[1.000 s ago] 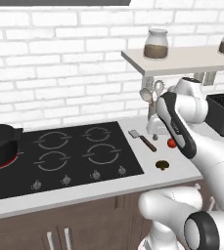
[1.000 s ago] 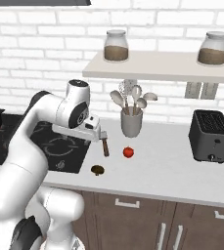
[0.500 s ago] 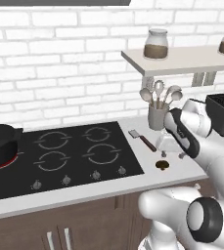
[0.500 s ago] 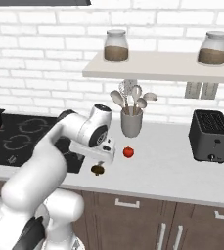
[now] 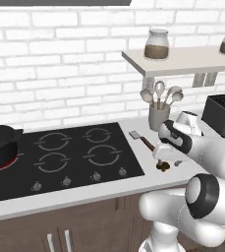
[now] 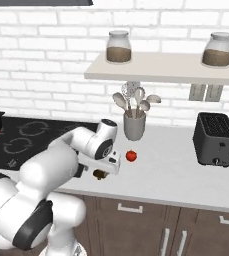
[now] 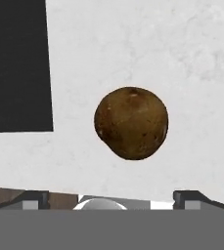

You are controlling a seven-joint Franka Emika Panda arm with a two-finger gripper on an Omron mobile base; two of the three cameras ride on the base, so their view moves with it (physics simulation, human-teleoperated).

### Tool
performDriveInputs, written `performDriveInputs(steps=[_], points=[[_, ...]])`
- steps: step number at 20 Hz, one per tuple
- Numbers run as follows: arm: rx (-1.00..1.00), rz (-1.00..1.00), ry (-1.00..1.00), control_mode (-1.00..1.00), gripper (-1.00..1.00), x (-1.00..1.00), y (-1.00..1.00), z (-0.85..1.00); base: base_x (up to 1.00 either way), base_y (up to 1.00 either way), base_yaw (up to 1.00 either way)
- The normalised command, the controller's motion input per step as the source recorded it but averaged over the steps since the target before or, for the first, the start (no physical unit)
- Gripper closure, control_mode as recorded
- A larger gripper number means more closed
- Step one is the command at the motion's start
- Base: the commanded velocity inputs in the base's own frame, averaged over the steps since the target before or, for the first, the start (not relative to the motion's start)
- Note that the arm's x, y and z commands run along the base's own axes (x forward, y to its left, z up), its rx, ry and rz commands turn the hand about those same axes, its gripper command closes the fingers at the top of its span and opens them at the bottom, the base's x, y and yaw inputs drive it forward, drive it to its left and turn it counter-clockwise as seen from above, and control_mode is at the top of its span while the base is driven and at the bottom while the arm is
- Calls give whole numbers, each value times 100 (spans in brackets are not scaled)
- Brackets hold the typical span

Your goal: Put the mushroom and tomato in the pot. Retrieve the spatula and lightly stir the vegetables in the pot.

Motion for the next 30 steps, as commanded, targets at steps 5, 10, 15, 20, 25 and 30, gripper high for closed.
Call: performDriveInputs(steps=[5, 10, 15, 20, 25, 30], points=[[0, -4, 0, -100, -100, 37, -1, -42, 0, 0, 0], [0, -12, 2, -100, -100, 38, 0, -25, 0, 0, 0], [0, -6, 2, -100, -100, 11, 0, -11, 0, 0, 0], [0, 0, 5, -100, 100, -49, 2, -26, 0, 0, 0], [0, 0, 3, -100, 100, -25, 12, -27, 0, 0, 0], [-3, 0, -4, -100, 100, -15, 24, 4, 0, 0, 0]])
